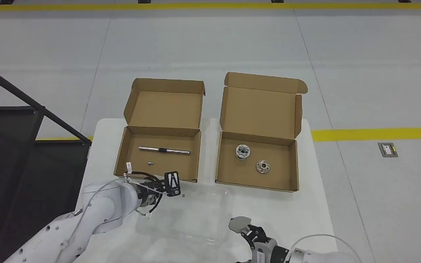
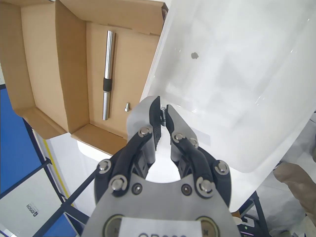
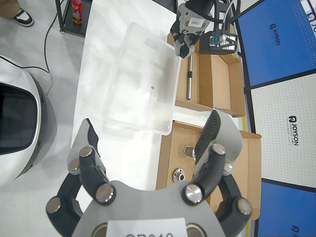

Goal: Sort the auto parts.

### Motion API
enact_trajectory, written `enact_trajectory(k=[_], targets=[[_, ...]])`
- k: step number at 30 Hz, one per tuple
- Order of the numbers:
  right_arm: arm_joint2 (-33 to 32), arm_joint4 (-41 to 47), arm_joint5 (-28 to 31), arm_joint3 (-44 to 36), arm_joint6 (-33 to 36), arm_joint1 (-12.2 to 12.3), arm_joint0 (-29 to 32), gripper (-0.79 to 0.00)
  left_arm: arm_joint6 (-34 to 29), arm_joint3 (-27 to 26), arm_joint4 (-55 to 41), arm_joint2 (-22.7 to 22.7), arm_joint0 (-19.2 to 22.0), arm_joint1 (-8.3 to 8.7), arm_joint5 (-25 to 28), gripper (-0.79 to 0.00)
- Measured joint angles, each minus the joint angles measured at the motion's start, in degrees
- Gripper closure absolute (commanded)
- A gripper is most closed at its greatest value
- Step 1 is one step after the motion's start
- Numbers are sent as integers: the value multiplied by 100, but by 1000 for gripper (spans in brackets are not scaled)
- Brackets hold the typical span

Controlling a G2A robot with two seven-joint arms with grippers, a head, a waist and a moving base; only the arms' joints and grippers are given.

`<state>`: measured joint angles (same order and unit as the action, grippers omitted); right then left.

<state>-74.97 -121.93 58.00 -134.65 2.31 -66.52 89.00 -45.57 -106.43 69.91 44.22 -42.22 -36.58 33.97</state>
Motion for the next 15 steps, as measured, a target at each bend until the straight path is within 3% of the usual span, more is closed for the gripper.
enact_trajectory(k=[7, 10, 15], targets=[[0, 0, 0, 0, 0, 0, 0, -785, 236, 62, 47, 16, -101, -34, -232, 0], [0, 0, 0, 0, 0, 0, 0, -785, 502, 349, 82, 58, -43, -103, -488, 0], [0, 0, 0, 0, 0, 0, 0, -785, 923, 962, -48, 163, 280, -226, -370, 0]])
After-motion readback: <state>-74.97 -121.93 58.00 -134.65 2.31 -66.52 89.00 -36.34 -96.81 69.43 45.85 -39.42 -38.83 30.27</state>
